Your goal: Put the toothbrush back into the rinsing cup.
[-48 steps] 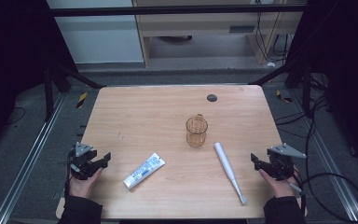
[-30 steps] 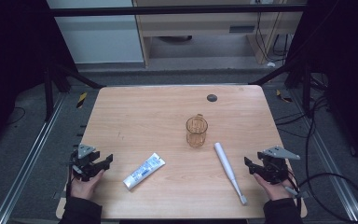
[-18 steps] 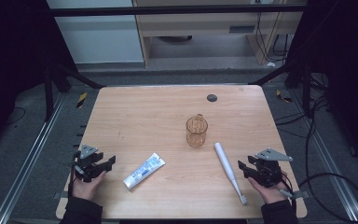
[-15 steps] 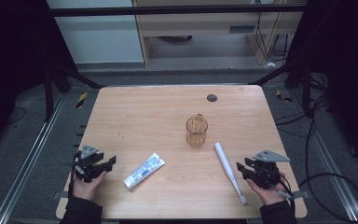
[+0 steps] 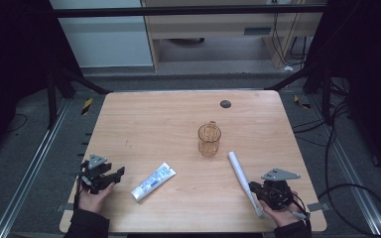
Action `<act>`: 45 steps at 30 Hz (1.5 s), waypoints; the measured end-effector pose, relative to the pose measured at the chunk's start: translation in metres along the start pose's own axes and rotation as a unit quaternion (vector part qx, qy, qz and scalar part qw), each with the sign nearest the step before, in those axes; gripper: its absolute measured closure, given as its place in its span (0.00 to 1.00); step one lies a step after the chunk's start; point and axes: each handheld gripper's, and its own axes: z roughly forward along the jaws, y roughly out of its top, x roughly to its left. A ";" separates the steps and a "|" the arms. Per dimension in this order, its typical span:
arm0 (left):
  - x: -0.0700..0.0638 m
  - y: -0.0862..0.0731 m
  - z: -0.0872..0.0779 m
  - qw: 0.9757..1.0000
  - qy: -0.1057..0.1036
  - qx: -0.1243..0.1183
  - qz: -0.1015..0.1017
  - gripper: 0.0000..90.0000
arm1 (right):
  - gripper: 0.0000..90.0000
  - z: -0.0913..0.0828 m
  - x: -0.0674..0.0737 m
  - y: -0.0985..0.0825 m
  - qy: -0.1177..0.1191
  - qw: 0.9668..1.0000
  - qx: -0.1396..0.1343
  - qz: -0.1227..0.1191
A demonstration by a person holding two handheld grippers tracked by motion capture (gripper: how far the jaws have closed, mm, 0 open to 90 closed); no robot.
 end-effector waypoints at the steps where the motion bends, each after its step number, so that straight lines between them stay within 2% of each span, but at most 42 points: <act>1: 0.000 0.000 0.000 1.000 0.000 0.000 0.000 0.48 | 0.97 0.001 0.001 -0.001 0.001 1.000 0.003 -0.001; 8: -0.001 0.000 0.000 1.000 -0.001 0.004 0.004 0.48 | 1.00 0.004 0.007 -0.009 0.019 0.999 0.025 -0.003; 20: -0.001 0.000 0.001 1.000 0.000 0.007 0.007 0.47 | 1.00 0.011 0.010 -0.017 0.028 0.998 0.054 -0.008; 25: -0.001 0.000 0.001 1.000 0.000 0.007 0.007 0.47 | 1.00 0.013 0.010 -0.018 0.025 0.998 0.065 -0.008; 38: -0.001 0.000 0.001 1.000 0.000 0.008 0.008 0.47 | 1.00 0.012 0.007 -0.020 0.013 0.997 0.074 -0.007; 45: -0.002 0.000 0.001 1.000 0.000 0.008 0.009 0.47 | 1.00 0.010 0.002 -0.022 0.003 0.997 0.077 0.003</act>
